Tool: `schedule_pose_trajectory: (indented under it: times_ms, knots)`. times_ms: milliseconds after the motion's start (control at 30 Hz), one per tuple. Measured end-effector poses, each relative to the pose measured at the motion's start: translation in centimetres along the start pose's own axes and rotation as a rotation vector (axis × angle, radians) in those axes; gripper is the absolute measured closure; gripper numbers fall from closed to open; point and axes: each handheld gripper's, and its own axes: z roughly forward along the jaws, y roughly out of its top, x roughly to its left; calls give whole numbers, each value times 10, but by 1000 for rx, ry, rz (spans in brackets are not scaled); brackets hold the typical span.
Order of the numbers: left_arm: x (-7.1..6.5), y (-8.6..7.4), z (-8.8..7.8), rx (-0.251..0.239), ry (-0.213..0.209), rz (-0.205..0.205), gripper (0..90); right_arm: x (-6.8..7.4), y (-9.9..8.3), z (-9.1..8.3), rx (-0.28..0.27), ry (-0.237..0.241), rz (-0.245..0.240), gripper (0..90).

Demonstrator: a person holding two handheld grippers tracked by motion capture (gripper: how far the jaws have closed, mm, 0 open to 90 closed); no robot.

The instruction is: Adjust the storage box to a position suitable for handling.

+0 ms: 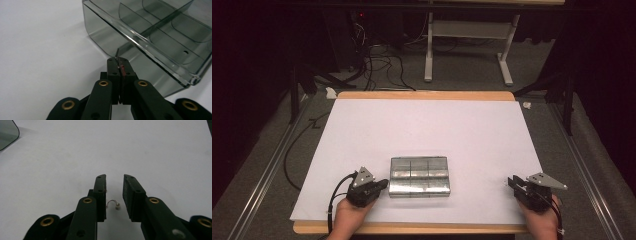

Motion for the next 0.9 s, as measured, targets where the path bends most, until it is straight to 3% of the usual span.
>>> schedule_pose_trajectory:
  times_ms: [400,867,900]
  knots:
    - [-12,5,7,2,-14,16,900,1,-1,1,3,5,2,736]
    - [-33,29,39,4,-34,60,899,1,-1,0,-5,2,2,736]
    - [-35,32,42,11,-29,79,899,1,-1,0,-6,2,2,736]
